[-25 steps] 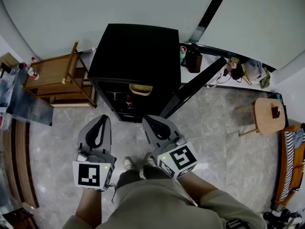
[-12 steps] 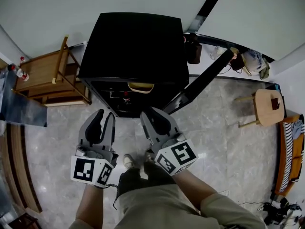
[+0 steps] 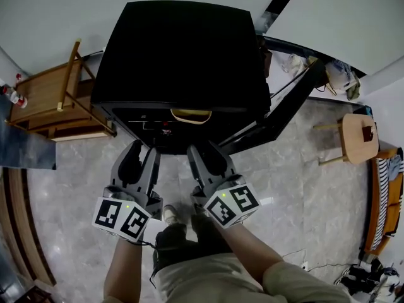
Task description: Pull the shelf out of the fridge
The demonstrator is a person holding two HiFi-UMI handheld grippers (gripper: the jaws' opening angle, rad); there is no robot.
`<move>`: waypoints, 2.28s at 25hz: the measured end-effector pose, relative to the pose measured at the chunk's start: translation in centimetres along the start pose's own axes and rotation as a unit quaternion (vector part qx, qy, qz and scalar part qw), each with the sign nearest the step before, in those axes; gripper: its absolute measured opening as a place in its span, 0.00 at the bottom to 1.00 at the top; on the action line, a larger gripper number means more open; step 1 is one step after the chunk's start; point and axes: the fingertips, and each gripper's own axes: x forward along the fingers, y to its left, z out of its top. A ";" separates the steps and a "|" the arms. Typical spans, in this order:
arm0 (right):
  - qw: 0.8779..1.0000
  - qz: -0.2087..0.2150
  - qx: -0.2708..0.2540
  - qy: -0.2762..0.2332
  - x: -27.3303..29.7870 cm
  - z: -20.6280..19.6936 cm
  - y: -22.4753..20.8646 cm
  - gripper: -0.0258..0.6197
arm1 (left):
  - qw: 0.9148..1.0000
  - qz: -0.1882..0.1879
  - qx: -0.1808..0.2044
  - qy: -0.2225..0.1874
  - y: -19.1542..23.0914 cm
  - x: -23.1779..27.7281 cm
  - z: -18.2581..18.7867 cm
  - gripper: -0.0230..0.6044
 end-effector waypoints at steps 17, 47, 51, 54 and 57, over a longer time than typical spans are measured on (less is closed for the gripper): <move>0.990 -0.090 0.108 -0.018 4.5 -11.4 -10.7 0.25 | 0.984 -0.036 -0.174 0.012 8.4 5.8 -12.0 0.39; 0.960 -0.109 0.254 -0.051 9.9 -23.1 -21.6 0.28 | 0.876 -0.023 -0.482 -0.010 19.0 13.4 -27.3 0.40; 0.961 -0.094 0.255 -0.054 10.4 -23.0 -22.2 0.28 | 0.875 -0.027 -0.483 -0.019 20.3 14.0 -27.4 0.39; 0.956 -0.087 0.272 -0.069 10.8 -22.5 -22.6 0.24 | 0.872 -0.027 -0.488 -0.017 21.1 14.6 -27.6 0.39; 0.957 -0.096 0.262 -0.075 11.2 -21.8 -23.3 0.22 | 0.877 -0.032 -0.480 -0.018 21.6 15.2 -27.4 0.36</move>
